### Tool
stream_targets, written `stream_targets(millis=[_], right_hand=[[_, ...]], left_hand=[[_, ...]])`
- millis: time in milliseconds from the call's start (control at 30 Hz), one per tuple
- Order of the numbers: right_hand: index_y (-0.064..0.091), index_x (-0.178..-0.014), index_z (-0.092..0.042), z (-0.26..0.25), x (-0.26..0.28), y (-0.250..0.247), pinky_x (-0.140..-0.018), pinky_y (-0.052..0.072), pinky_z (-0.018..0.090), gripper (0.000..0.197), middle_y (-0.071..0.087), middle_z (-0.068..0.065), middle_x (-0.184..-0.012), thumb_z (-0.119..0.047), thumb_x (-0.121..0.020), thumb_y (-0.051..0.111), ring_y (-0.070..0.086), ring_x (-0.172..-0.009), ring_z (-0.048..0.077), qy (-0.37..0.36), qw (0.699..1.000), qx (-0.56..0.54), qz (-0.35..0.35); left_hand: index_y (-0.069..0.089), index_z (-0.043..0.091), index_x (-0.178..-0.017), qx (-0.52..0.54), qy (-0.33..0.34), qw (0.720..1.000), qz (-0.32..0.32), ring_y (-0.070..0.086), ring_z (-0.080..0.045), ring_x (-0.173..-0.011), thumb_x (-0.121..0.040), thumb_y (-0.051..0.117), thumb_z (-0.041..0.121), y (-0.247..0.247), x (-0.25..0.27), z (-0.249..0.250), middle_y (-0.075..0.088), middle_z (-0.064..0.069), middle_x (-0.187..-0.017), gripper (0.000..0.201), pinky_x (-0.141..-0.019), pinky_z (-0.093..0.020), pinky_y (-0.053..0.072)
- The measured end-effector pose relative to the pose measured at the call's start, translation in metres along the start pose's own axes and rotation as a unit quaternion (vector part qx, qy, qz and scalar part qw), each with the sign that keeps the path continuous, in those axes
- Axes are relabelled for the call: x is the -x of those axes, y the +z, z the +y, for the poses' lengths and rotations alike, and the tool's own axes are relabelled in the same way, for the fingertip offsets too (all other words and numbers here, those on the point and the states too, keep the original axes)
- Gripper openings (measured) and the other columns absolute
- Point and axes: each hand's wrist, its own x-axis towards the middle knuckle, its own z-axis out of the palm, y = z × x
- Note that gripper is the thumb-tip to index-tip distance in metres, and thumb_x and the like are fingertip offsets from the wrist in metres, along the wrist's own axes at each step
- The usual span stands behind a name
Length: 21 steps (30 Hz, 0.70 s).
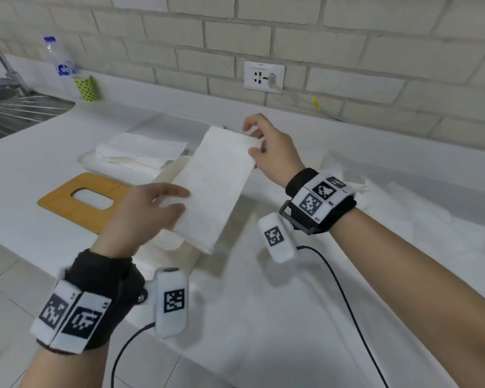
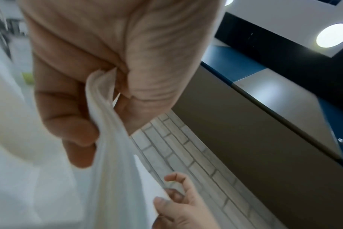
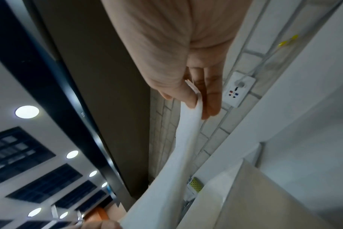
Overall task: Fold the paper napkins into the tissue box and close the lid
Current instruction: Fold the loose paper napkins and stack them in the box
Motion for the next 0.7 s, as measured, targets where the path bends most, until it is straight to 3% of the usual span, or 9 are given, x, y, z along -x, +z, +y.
stream_targets(millis=[100, 200, 300, 367, 433, 500, 567, 633, 700], right_hand=[[0.061, -0.102, -0.001, -0.007, -0.015, 0.022, -0.072, 0.036, 0.012, 0.031, 0.060, 0.011, -0.103, 0.014, -0.083, 0.041, 0.049, -0.073, 0.010, -0.047, 0.997, 0.052, -0.012], [0.065, -0.109, -0.004, -0.003, -0.027, 0.046, -0.088, 0.038, 0.020, 0.039, 0.061, 0.014, -0.115, 0.014, -0.086, 0.039, 0.057, -0.102, 0.025, -0.001, 0.992, 0.105, -0.073], [0.065, -0.114, -0.009, 0.006, -0.032, 0.064, -0.096, 0.041, 0.028, 0.040, 0.057, 0.013, -0.124, 0.008, -0.089, 0.038, 0.055, -0.111, 0.028, 0.059, 0.972, 0.156, -0.166], [0.065, -0.114, -0.010, 0.008, -0.034, 0.072, -0.098, 0.043, 0.032, 0.038, 0.055, 0.013, -0.127, 0.005, -0.090, 0.039, 0.056, -0.111, 0.029, 0.073, 0.956, 0.191, -0.212], [0.064, -0.112, -0.006, 0.003, -0.036, 0.078, -0.094, 0.047, 0.036, 0.034, 0.056, 0.012, -0.121, 0.003, -0.090, 0.040, 0.057, -0.107, 0.030, 0.079, 0.931, 0.248, -0.255], [0.061, -0.092, -0.001, -0.004, -0.037, 0.084, -0.073, 0.050, 0.032, 0.020, 0.056, 0.009, -0.096, 0.001, -0.090, 0.041, 0.058, -0.089, 0.030, 0.074, 0.897, 0.312, -0.306], [0.046, -0.069, -0.005, -0.008, -0.039, 0.088, -0.053, 0.038, 0.026, 0.021, 0.043, 0.004, -0.072, -0.002, -0.090, 0.042, 0.049, -0.066, 0.024, 0.069, 0.866, 0.361, -0.339], [0.045, -0.074, -0.006, -0.007, -0.040, 0.094, -0.059, 0.038, 0.028, 0.018, 0.041, 0.004, -0.070, -0.006, -0.092, 0.042, 0.047, -0.066, 0.022, 0.065, 0.848, 0.391, -0.353], [0.049, -0.078, -0.007, -0.007, -0.039, 0.097, -0.068, 0.039, 0.029, 0.016, 0.048, 0.005, -0.083, -0.006, -0.092, 0.043, 0.051, -0.072, 0.023, 0.045, 0.834, 0.414, -0.361]], left_hand=[[0.066, 0.023, -0.102, -0.068, -0.017, 0.997, 0.038, 0.058, -0.021, -0.091, -0.085, 0.062, 0.004, -0.007, -0.010, -0.009, 0.062, 0.000, -0.101, 0.026, -0.067, -0.019, 0.042], [0.061, 0.016, -0.119, -0.181, -0.054, 0.981, 0.030, 0.046, -0.017, -0.097, -0.083, 0.059, -0.002, -0.006, -0.019, -0.021, 0.054, -0.002, -0.111, 0.040, -0.075, -0.025, 0.036], [0.057, 0.014, -0.125, -0.255, -0.088, 0.963, -0.003, 0.049, -0.025, -0.108, -0.083, 0.060, -0.002, -0.004, -0.023, -0.030, 0.052, -0.010, -0.127, 0.045, -0.086, -0.030, 0.040], [0.056, 0.012, -0.126, -0.305, -0.097, 0.947, -0.028, 0.049, -0.027, -0.117, -0.077, 0.068, -0.001, -0.002, -0.025, -0.034, 0.052, -0.010, -0.128, 0.051, -0.096, -0.034, 0.040], [0.058, 0.011, -0.123, -0.360, -0.088, 0.928, -0.042, 0.051, -0.026, -0.116, -0.080, 0.067, 0.006, 0.000, -0.028, -0.036, 0.055, -0.007, -0.125, 0.044, -0.098, -0.035, 0.042], [0.061, 0.011, -0.118, -0.405, -0.074, 0.911, -0.043, 0.053, -0.024, -0.113, -0.089, 0.053, 0.014, 0.003, -0.032, -0.038, 0.059, -0.006, -0.122, 0.031, -0.095, -0.033, 0.044], [0.063, 0.012, -0.115, -0.440, -0.072, 0.894, -0.050, 0.055, -0.022, -0.109, -0.093, 0.043, 0.019, 0.004, -0.035, -0.041, 0.060, -0.003, -0.115, 0.030, -0.094, -0.033, 0.045], [0.065, 0.013, -0.110, -0.483, -0.070, 0.871, -0.058, 0.053, -0.021, -0.103, -0.093, 0.042, 0.022, 0.006, -0.036, -0.041, 0.055, -0.001, -0.105, 0.031, -0.093, -0.034, 0.046], [0.064, 0.011, -0.107, -0.561, -0.047, 0.825, -0.059, 0.044, -0.024, -0.112, -0.093, 0.041, 0.024, 0.012, -0.033, -0.037, 0.049, -0.003, -0.113, 0.030, -0.097, -0.034, 0.041]])
